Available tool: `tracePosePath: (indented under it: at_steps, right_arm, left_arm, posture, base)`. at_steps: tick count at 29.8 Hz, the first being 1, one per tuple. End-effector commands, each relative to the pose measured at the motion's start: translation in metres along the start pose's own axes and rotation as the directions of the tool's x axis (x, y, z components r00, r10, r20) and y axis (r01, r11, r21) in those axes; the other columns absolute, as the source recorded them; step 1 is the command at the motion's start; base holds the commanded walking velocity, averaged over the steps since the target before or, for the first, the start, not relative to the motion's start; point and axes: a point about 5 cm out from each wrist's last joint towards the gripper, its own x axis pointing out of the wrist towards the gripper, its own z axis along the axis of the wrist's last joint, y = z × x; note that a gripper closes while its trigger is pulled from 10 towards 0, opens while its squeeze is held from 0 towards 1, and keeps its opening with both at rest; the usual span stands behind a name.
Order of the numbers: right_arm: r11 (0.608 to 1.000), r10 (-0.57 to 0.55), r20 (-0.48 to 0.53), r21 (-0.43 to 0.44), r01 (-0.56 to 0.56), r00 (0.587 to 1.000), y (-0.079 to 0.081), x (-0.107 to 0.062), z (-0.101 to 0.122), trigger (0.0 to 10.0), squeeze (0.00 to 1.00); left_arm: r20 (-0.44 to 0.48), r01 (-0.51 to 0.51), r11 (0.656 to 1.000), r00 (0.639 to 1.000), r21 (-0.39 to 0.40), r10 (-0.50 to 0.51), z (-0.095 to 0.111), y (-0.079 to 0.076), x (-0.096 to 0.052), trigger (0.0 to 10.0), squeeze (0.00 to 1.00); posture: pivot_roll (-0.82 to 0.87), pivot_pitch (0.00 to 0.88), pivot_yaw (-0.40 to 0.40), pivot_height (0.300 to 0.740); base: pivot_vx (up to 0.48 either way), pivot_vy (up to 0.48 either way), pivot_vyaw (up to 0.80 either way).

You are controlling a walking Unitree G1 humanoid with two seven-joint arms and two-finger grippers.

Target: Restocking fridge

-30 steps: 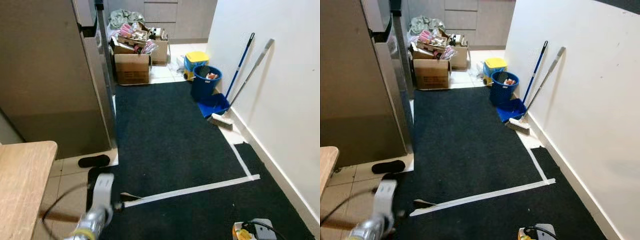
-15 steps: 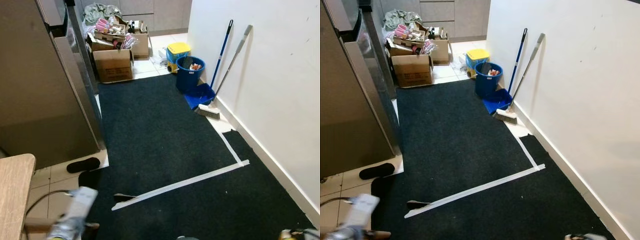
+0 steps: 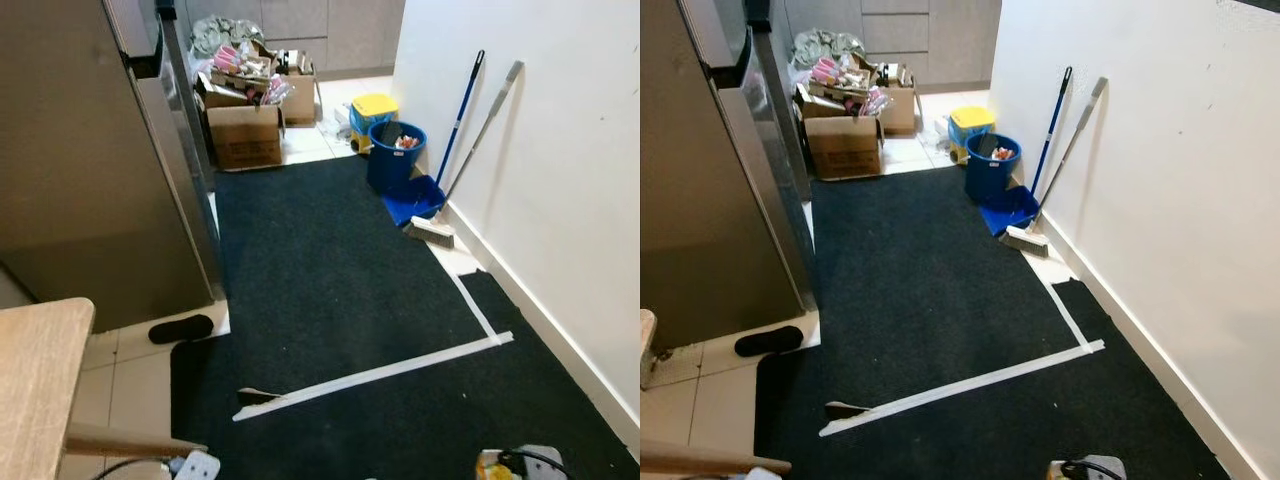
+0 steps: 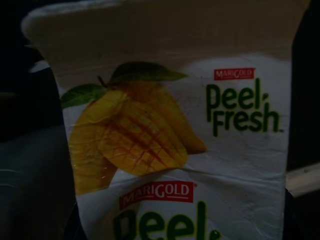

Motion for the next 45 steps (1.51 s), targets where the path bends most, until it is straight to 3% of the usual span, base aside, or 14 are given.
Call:
tracePosePath:
  at_steps: [1,20,32,45]
  right_arm:
    - [1.0,-0.011,0.01,-0.006,0.011,1.0,-0.002,0.0,0.002,10.0,0.0]
    - [0.999,0.019,0.004,-0.042,-0.019,1.0,0.006,0.004,0.009,10.0,0.0]
    - [0.999,0.017,-0.009,-0.031,-0.017,1.0,0.005,0.003,0.004,10.0,0.0]
    - [1.0,0.014,-0.008,-0.019,-0.014,1.0,0.003,0.002,0.003,10.0,0.0]
  left_arm:
    - [-0.009,0.014,1.0,1.0,0.012,-0.014,-0.003,-0.009,0.001,10.0,0.0]
    - [-0.058,-0.007,1.0,0.998,0.005,0.007,-0.007,-0.025,0.002,10.0,0.0]
    - [-0.087,-0.042,0.999,0.995,-0.013,0.041,-0.021,-0.01,-0.001,10.0,0.0]
    - [-0.064,-0.039,0.999,0.997,-0.014,0.038,-0.01,-0.011,0.001,10.0,0.0]
  posture:
    - [-0.04,0.018,-0.067,0.74]
    - [-0.03,0.006,-0.081,0.74]
    - [-0.03,0.019,-0.085,0.74]
    - [-0.03,0.026,-0.089,0.74]
  base:
    - [0.0,0.0,0.0]
    - [0.0,0.0,0.0]
    - [0.0,0.0,0.0]
    - [0.0,0.0,-0.35]
